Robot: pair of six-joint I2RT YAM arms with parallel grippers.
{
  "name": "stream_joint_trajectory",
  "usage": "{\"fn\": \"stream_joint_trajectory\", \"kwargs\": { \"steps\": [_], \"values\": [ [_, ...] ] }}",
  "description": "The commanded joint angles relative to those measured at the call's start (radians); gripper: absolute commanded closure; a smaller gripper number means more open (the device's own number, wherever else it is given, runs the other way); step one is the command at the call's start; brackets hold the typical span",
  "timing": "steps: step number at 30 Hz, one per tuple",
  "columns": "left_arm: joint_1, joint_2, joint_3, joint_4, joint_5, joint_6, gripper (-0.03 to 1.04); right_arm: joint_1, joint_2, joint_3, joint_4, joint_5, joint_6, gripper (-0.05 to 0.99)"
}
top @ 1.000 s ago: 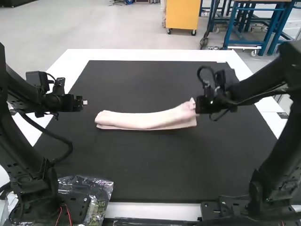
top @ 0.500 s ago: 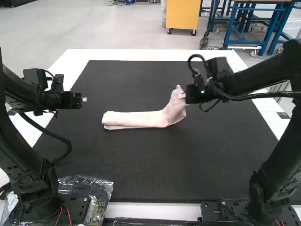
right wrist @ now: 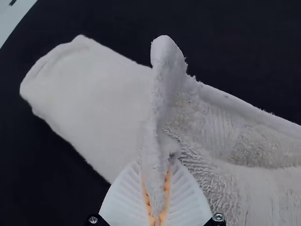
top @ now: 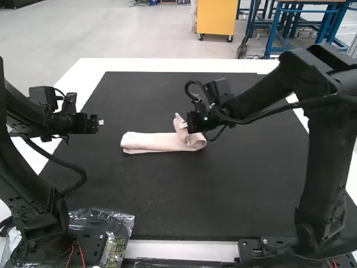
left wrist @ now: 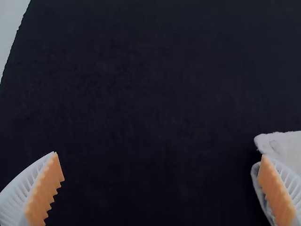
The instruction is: Fold the towel.
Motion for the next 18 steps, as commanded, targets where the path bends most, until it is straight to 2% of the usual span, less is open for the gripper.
{"fn": "stream_joint_trajectory", "kwargs": {
  "steps": [1, 18],
  "values": [
    [0.003, -0.022, -0.015, 0.011, 0.016, 0.014, 0.04, 0.040, 0.032, 0.067, 0.010, 0.010, 0.031, 0.96],
    [0.015, -0.023, -0.066, 0.091, 0.032, 0.009, 0.04, 0.175, 0.238, 0.322, -0.002, 0.023, 0.048, 0.96]
  ]
}}
